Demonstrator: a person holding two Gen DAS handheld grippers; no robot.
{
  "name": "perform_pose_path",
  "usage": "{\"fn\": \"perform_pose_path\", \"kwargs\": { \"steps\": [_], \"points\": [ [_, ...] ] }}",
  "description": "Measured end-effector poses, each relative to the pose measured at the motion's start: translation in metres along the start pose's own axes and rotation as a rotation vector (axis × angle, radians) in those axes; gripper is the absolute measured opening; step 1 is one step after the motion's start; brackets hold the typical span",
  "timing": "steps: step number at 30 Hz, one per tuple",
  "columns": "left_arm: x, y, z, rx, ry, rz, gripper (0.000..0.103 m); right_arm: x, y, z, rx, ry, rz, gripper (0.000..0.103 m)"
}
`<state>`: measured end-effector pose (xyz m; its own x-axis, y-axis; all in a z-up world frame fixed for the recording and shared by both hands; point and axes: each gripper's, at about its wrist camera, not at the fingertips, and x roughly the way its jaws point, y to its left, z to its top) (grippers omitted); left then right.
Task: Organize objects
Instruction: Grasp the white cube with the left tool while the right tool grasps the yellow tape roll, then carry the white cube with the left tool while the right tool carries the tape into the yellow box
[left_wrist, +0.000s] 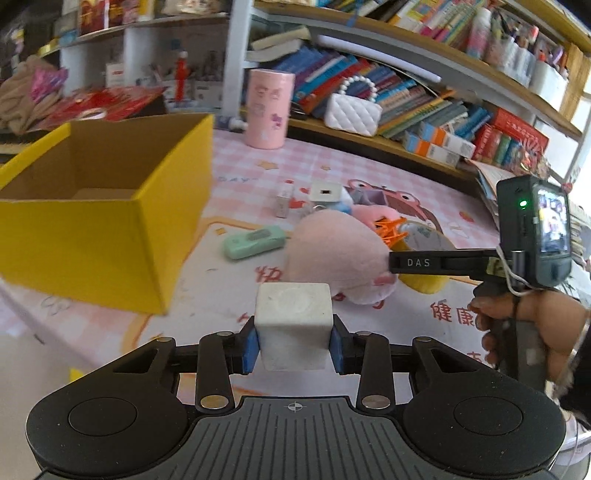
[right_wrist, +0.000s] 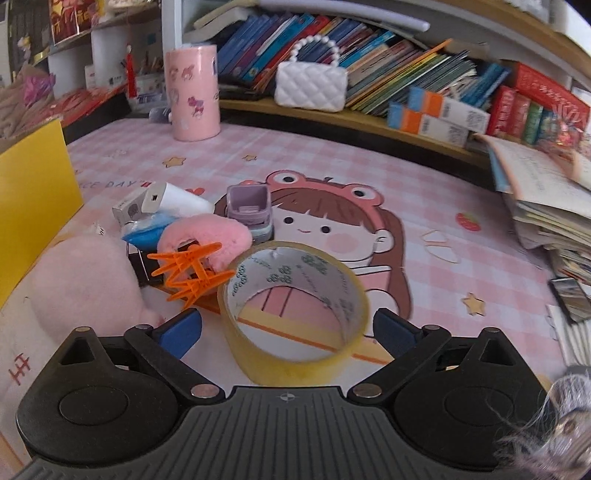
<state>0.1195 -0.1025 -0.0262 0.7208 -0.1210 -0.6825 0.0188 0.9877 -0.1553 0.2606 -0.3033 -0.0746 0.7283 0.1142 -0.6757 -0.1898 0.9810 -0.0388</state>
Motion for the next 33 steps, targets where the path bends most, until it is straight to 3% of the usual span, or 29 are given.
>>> {"fn": "perform_pose_path", "kwargs": {
  "steps": [1,9,16,23,33],
  "points": [
    [-0.003,0.002,-0.001,-0.005,0.001,0.006,0.035,0.002,0.000,0.000,-0.003,-0.001,-0.012,0.085],
    [-0.017,0.019,-0.008,-0.042,-0.009,0.013,0.035,-0.031,-0.017,-0.023,0.078,0.010,-0.089,0.084],
    [-0.026,0.039,-0.018,-0.062,-0.004,-0.012,0.035,-0.090,-0.005,-0.049,0.149,0.009,-0.089,0.084],
    [-0.042,0.071,-0.021,-0.080,-0.030,-0.036,0.035,-0.147,0.051,-0.065,0.248,0.057,-0.011,0.084],
    [-0.082,0.146,-0.035,-0.073,-0.049,-0.050,0.034,-0.180,0.178,-0.080,0.109,0.053,0.073,0.084]
  ]
}}
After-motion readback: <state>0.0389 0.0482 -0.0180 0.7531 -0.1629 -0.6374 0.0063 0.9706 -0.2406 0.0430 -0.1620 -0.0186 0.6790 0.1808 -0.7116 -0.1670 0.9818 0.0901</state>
